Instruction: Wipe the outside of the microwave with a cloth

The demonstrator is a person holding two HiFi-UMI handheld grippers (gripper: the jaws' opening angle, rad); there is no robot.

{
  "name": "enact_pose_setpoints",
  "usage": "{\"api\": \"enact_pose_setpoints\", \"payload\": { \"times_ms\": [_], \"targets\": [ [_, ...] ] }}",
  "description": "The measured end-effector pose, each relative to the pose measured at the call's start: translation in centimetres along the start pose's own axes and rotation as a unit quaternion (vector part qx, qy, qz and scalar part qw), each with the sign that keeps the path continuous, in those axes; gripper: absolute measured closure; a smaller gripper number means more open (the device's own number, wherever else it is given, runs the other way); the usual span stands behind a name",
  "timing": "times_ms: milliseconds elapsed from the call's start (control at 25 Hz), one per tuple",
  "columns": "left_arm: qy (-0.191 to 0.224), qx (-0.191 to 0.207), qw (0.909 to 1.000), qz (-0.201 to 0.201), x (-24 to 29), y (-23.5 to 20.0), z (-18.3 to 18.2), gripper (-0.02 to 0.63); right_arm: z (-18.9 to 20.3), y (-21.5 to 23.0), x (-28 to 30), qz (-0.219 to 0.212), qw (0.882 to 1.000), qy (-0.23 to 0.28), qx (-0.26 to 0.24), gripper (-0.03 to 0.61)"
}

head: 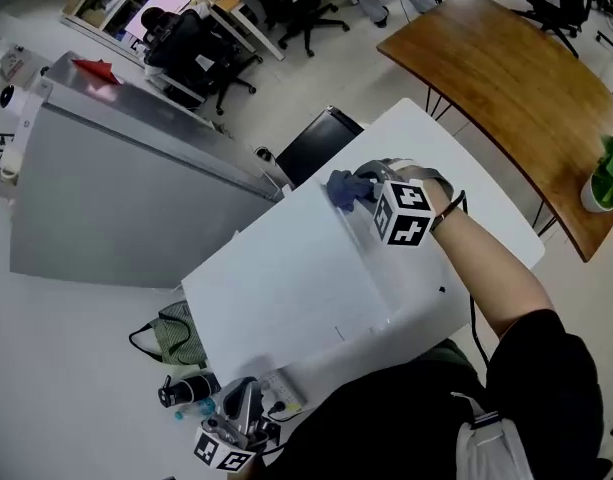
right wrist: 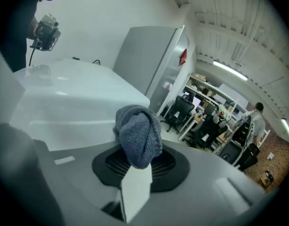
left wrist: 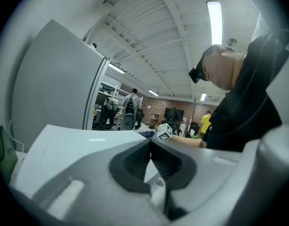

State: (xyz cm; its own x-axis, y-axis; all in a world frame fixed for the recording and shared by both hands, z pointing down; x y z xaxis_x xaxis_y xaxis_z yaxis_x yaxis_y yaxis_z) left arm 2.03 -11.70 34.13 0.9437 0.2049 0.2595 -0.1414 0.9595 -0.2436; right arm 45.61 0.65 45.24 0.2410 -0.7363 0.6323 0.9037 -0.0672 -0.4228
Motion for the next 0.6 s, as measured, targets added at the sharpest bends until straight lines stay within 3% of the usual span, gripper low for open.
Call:
{"api": "enact_pose_setpoints", "payload": {
  "times_ms": [120,360,600],
  "targets": [
    [-0.016,-0.001,0.9998,-0.013,0.6,0.2,-0.4,0.611,-1.8,0.6,1.1,0.003,0.999,0.014,-0.035,0.497],
    [-0.034,-0.005,0.9989,-0.032,1.2,0.6,-0.3,0.611,-0.8,-0.4,6.3,-0.029,0.991,-0.052,-0.119,0.5],
    [-0.049,-0.013,0.9979,-0.04,1.4,0.9,0.2,0.611,3.3,-2.8,14.2,-0.08,0.981,-0.128,-0.119,0.502]
  ]
}}
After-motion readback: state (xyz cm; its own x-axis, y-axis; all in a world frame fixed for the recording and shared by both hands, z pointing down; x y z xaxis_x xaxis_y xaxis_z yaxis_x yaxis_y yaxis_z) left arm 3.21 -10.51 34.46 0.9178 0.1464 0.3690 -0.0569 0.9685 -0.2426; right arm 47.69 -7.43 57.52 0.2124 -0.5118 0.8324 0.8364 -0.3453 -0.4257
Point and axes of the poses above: the fingertips, and each gripper's own axes: x forward along the fingers, y to its right, z out of its underside, the point moved 10 cm from there along -x, backward along the fingers, and after that the axes turned 7 degrees about -y, right-handed, at the moved point
